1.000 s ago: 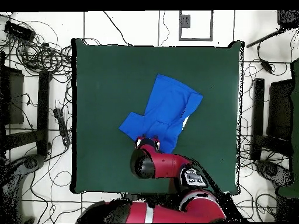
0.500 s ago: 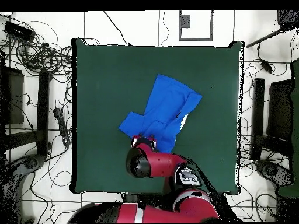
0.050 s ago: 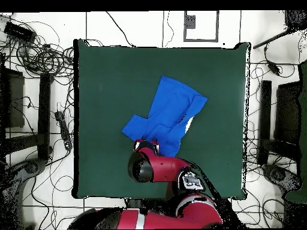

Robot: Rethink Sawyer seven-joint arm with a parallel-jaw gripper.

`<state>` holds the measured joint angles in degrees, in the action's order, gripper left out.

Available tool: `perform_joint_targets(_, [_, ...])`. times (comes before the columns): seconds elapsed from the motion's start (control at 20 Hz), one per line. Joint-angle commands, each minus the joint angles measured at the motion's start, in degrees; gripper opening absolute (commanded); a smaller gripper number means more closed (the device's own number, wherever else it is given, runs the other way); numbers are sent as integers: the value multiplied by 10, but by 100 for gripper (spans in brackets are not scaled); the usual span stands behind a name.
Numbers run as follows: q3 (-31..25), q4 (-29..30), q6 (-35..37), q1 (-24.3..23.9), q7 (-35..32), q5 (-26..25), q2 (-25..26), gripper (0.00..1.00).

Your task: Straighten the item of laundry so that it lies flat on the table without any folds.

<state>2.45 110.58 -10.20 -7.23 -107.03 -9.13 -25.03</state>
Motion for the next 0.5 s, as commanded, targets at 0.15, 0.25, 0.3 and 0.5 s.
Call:
perform_joint_targets(0.15, [-61, -20, 14, 20, -107, 38, 16, 100])
perform_joint_targets(0.25, [-59, -20, 16, 18, -106, 37, 14, 100])
perform_joint_targets(0.3, [-58, -21, 16, 17, -104, 35, 15, 100])
perform_joint_targets(0.5, [-56, -23, 13, 11, -102, 31, 25, 100])
